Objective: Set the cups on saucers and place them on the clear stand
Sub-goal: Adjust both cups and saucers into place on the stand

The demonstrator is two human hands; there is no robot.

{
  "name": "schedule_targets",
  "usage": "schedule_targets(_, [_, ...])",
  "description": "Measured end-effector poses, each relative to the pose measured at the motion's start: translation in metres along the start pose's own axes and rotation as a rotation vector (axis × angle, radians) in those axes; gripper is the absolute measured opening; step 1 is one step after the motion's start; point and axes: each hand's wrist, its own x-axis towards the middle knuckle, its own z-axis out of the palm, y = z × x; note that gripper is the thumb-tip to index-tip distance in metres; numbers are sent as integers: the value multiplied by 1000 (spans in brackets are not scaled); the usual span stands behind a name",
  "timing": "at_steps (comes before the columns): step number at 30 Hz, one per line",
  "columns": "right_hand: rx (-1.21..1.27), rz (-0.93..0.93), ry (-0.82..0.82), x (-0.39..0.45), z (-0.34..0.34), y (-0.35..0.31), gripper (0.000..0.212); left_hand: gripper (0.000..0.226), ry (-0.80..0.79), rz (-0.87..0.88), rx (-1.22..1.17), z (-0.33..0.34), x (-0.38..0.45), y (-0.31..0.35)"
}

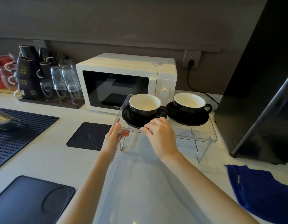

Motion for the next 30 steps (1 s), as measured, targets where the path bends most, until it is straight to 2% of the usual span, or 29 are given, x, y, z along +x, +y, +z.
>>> schedule_targets(2, [7,16,5,1,2,0,6,30,0,5,-20,0,-1,0])
schedule_targets(9, [16,93,-31,8,9,2,14,46,30,7,1,1,-1,-1])
schedule_targets(19, [28,193,-135,28,11,13,20,47,28,8,63,1,0,-2])
schedule_targets(30, [73,214,-120,32,11,16,18,46,36,6,44,2,0,-2])
